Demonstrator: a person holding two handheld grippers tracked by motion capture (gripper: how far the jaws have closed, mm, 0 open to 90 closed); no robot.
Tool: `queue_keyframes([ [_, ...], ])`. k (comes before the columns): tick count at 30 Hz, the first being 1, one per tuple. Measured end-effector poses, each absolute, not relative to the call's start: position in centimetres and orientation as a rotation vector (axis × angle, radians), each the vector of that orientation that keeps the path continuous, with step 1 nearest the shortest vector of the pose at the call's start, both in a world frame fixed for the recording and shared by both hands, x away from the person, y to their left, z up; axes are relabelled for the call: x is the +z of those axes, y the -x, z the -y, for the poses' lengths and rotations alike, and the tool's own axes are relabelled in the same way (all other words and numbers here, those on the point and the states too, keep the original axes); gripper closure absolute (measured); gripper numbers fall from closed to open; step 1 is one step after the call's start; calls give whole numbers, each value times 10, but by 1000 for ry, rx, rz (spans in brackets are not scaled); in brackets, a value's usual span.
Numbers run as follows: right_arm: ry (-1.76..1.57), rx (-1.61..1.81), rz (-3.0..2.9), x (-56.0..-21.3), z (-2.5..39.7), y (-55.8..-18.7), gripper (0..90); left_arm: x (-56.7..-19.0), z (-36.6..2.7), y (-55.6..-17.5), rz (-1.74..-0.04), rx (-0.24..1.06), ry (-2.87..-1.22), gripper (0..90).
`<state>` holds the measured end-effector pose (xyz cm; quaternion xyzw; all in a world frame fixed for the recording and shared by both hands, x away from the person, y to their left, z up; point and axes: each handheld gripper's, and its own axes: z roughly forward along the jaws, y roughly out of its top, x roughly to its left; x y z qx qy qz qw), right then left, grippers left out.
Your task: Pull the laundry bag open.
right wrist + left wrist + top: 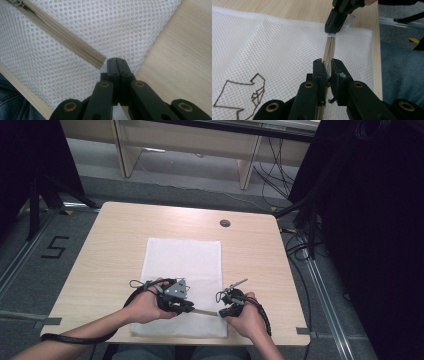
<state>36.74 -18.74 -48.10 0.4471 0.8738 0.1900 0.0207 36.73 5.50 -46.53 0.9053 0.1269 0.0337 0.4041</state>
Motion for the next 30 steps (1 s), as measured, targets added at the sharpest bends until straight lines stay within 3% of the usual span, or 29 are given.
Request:
queue_keyframes([
  [30,-1346,607,-2716,-482,188,-368,900,-464,-62,-366,-305,96,-2298,820],
])
